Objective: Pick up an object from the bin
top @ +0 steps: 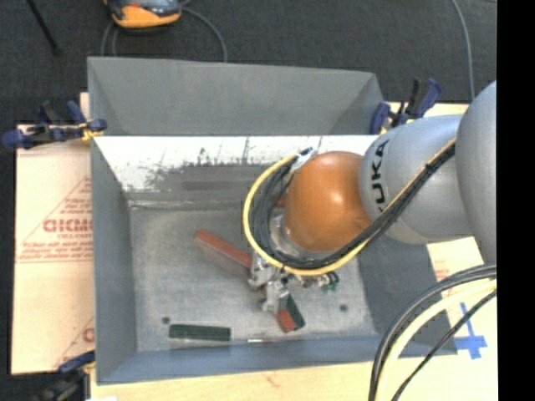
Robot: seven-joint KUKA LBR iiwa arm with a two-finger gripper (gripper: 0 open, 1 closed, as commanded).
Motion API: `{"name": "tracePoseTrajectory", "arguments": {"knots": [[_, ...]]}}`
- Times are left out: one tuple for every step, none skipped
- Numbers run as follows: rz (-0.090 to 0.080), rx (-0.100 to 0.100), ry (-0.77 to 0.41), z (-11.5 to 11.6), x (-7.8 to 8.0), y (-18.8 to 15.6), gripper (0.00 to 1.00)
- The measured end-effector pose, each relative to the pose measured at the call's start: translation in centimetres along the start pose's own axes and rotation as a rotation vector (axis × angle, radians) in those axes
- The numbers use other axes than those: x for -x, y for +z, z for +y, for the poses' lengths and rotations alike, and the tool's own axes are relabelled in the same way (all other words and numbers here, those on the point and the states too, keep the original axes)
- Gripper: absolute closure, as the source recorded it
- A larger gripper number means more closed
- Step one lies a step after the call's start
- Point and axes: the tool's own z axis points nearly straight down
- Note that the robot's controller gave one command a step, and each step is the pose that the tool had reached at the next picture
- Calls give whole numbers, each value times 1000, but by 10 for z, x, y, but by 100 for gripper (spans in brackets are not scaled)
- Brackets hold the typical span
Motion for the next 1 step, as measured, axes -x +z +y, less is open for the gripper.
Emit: {"name": "tracePoseTrajectory", "arguments": {"knots": [[0,0,1,0,0,0,100]]}}
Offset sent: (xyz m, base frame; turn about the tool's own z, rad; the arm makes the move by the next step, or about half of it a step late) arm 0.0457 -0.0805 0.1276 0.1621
